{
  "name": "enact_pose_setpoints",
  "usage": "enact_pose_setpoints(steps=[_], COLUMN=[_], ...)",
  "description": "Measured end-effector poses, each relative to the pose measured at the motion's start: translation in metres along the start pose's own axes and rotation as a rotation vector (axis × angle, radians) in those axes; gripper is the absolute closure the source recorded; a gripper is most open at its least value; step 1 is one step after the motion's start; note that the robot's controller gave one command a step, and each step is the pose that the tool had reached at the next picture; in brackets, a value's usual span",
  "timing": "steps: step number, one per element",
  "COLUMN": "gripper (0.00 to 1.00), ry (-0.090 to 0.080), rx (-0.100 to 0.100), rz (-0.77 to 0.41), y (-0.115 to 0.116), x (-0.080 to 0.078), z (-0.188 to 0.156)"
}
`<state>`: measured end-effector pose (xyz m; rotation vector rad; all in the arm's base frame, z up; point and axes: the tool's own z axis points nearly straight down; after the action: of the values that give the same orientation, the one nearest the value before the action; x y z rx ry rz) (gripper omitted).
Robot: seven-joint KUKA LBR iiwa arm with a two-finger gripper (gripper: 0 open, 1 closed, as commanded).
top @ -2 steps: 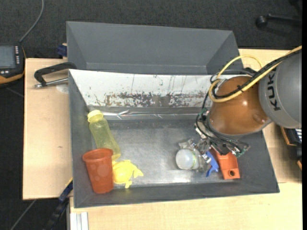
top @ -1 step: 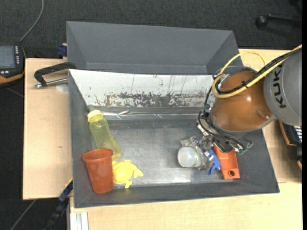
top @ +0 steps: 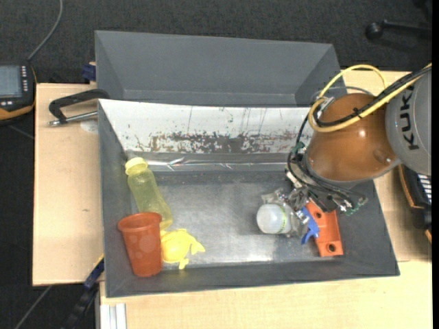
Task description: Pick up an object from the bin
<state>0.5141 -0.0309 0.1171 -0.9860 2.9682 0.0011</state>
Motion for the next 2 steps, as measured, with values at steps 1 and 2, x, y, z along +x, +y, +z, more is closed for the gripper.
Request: enact_pose_setpoints(steps=[1, 2], gripper=[1.0, 1.0], ry=[-0.003, -0.003], rx=[0.001, 0.001], rz=[0.001, 0.001], y=[0.0, 0.0003], x=[-0.0008, -0.0011], z=[-0.0091, -0.0143])
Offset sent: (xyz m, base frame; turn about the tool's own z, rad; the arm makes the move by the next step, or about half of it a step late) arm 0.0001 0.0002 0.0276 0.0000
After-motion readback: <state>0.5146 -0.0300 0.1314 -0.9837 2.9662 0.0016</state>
